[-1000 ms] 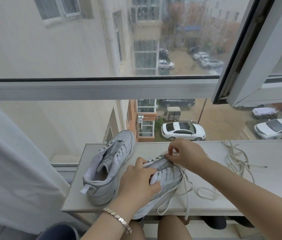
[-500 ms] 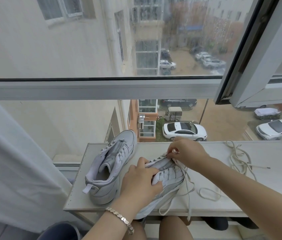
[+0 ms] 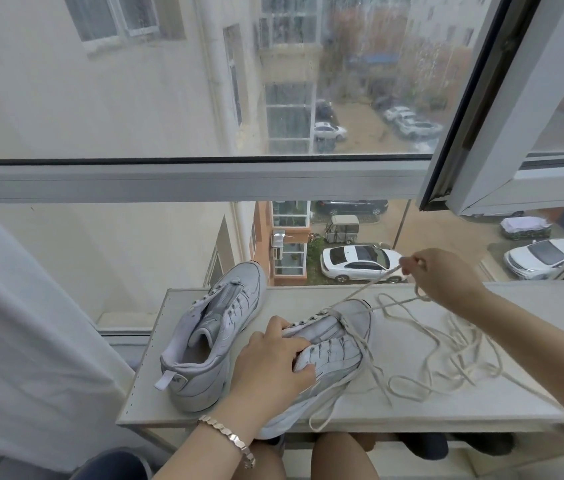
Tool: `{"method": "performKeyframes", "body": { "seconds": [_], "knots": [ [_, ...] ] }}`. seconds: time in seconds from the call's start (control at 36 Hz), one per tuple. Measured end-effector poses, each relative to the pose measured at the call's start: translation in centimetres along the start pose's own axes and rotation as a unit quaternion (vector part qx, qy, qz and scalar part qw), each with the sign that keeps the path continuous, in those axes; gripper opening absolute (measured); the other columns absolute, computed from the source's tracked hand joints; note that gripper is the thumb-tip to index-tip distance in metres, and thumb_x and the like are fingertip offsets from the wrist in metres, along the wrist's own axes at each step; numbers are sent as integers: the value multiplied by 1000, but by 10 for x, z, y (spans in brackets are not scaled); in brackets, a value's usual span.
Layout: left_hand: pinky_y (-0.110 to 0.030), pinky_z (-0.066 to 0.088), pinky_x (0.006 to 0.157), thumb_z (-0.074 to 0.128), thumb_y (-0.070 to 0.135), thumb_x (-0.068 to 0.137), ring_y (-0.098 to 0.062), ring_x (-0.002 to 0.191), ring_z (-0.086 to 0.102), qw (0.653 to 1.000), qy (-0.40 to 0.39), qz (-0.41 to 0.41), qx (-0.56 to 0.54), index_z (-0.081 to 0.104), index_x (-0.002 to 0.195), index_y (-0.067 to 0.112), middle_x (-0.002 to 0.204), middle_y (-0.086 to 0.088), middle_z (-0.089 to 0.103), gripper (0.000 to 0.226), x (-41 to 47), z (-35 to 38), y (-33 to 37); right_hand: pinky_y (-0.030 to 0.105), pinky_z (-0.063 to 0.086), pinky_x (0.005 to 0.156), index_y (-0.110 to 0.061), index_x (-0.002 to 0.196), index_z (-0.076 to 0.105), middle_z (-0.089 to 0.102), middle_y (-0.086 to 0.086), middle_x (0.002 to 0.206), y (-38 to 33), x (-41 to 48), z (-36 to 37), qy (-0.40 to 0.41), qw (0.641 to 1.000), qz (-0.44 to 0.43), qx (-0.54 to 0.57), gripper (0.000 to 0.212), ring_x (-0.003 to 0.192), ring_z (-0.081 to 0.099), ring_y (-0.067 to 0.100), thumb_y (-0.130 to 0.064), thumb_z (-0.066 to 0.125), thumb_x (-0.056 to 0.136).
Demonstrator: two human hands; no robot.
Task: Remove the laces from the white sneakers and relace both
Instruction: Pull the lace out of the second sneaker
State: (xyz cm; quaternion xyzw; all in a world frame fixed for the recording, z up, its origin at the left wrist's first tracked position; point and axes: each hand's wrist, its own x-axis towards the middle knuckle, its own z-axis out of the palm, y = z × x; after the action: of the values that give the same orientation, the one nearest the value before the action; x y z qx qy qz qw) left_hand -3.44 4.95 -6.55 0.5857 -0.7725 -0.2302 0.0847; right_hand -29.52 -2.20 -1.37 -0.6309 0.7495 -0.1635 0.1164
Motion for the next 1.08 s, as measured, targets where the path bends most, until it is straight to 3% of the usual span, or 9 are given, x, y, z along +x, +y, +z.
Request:
{"method": "performKeyframes", "body": {
  "seconds": [0.08, 0.14, 0.28, 0.39, 0.56, 0.64, 0.78, 0.94, 1.08],
  "knots": [
    [-29, 40, 85, 50, 42, 87, -16, 104, 41, 1000, -2, 5, -1, 61, 106, 34, 125, 13, 31, 24, 1, -2, 0, 32, 34, 63, 0, 78, 65, 61, 21, 72, 7, 0, 5, 9, 992, 102, 76, 33, 75, 56, 33, -17, 43, 95],
    [-30, 41, 86, 50, 43, 87, -16, 105, 42, 1000, -4, 5, -1, 60, 108, 36, 125, 12, 31, 25, 1, -2, 1, 32, 36, 66, -2, 77, 62, 63, 20, 79, 6, -5, 16, 14, 994, 106, 28, 33, 80, 57, 34, -19, 40, 96],
    [-27, 39, 90, 54, 43, 83, -13, 106, 43, 1000, 11, 17, -7, 54, 114, 43, 126, 12, 33, 31, -1, -3, 2, 27, 36, 65, -19, 110, 61, 52, 3, 112, -17, -24, 38, 32, 997, -7, -74, 29, 89, 61, 24, -38, 51, 91],
    [-22, 34, 91, 54, 42, 81, -12, 114, 39, 999, 25, 42, 9, 47, 120, 44, 134, 12, 27, 39, -3, -4, 6, 23, 37, 62, -33, 124, 56, 43, -7, 104, -36, -32, 48, -32, 988, -148, -15, 37, 82, 55, 11, -47, 53, 89],
    [-29, 30, 103, 47, 45, 83, -17, 125, 32, 993, 39, 58, 94, 25, 139, 40, 143, 8, 21, 60, 0, -2, 11, 25, 35, 63, -32, 118, 58, 41, -2, 113, -50, -35, 68, -74, 972, -204, -85, 31, 75, 53, 19, -46, 45, 94],
    [-32, 35, 98, 40, 56, 85, -20, 120, 36, 992, 42, 26, 114, 11, 146, 37, 142, 8, 24, 70, 6, 2, 15, 26, 34, 60, -26, 110, 64, 47, -3, 112, -51, -33, 73, -21, 968, -221, -120, 32, 81, 60, 23, -43, 40, 97],
    [-31, 38, 87, 31, 61, 90, -19, 109, 42, 989, 68, 1, 134, 16, 147, 37, 134, 11, 33, 63, 10, 8, 14, 24, 36, 58, -24, 106, 66, 53, -6, 109, -47, -31, 72, 6, 950, -259, -176, 36, 85, 61, 20, -41, 35, 99],
    [-29, 31, 75, 29, 59, 90, -19, 105, 40, 988, 64, 15, 136, 18, 145, 39, 130, 11, 34, 59, 12, 11, 11, 23, 35, 63, -30, 109, 66, 67, -8, 105, -41, -31, 60, 9, 946, -253, -204, 28, 96, 62, 16, -34, 40, 97],
    [-28, 32, 77, 29, 58, 91, -19, 104, 39, 989, 65, 13, 130, 18, 145, 39, 128, 11, 34, 58, 13, 13, 11, 28, 38, 61, -19, 97, 70, 69, 6, 91, -4, -15, 15, 104, 966, -119, -203, 21, 83, 63, 30, -13, 50, 90]
  ]
}}
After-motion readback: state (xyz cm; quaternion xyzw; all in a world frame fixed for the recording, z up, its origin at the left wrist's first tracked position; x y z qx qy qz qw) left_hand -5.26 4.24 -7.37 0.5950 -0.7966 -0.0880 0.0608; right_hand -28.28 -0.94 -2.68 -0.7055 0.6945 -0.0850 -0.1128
